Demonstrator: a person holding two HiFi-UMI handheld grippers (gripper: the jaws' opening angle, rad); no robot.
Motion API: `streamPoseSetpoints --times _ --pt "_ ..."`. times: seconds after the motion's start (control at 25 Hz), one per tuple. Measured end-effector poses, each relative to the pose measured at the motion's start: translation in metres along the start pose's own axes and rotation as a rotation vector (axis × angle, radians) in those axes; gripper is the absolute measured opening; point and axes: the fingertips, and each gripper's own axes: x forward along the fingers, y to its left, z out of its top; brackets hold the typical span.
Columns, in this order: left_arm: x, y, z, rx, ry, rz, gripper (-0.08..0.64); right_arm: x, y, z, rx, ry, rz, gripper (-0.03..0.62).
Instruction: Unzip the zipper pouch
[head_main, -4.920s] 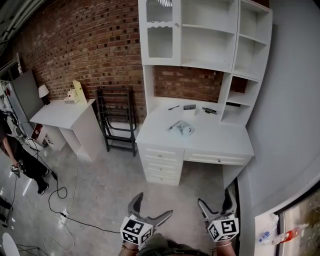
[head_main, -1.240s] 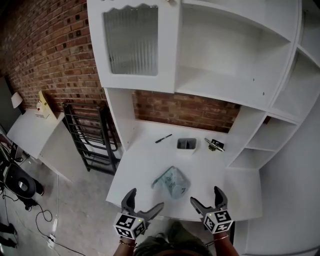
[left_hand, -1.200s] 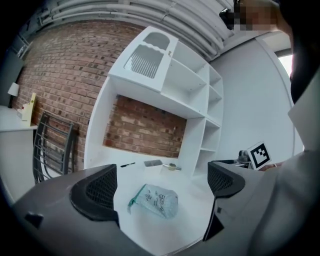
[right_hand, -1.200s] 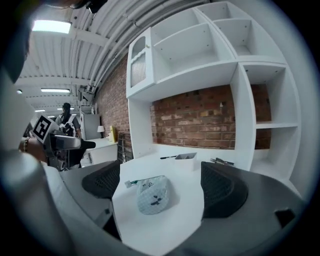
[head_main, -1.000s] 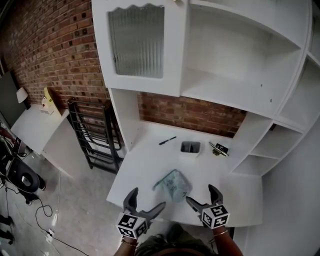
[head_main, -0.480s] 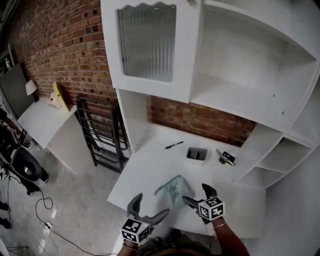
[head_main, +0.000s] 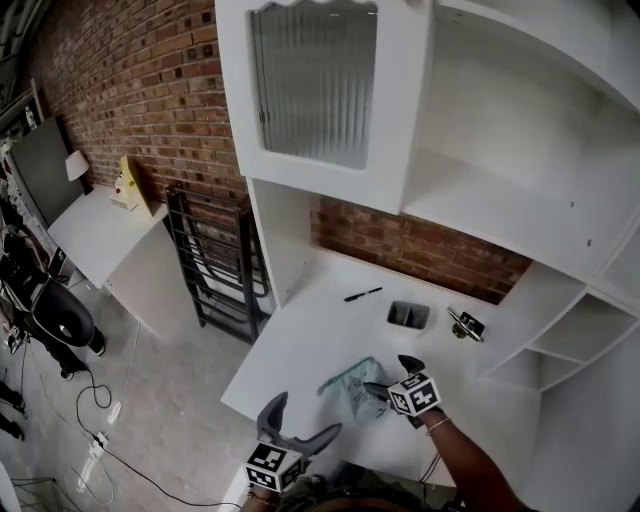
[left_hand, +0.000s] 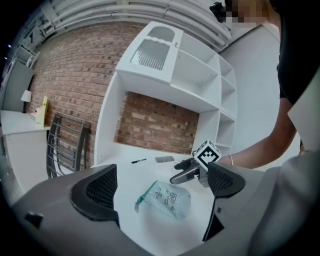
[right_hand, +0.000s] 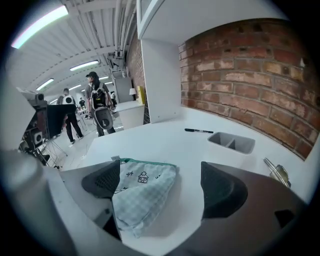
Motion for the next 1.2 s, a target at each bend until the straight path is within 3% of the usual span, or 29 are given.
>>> streamPoseSetpoints --times 0.36,0.68,0.88,1.12,1.2 --pt "-0.009 0.017 -0.008 -0.026 0.026 0.073 0.566 0.043 -0.001 -0.001 0.022 0.079 0.062 0.503" --pt "-0.018 0.022 -0.010 -0.044 0.037 0.118 0.566 0.077 -0.013 -0.023 0.122 0.219 0.081 0.469" --pt "-0.028 0.030 -0.016 -0.049 0.039 0.160 0.566 0.093 -0.015 -0.030 0.234 0.279 0.125 0.452" --pt "-0.039 0.040 -0.019 -0.066 0.036 0.197 0.565 0.093 -0.016 -0.037 0.107 0.359 0.077 0.349" --pt "-0.037 0.040 -0.021 -0.072 0.038 0.197 0.565 0.092 -0.019 -0.040 0.087 0.371 0.062 0.268"
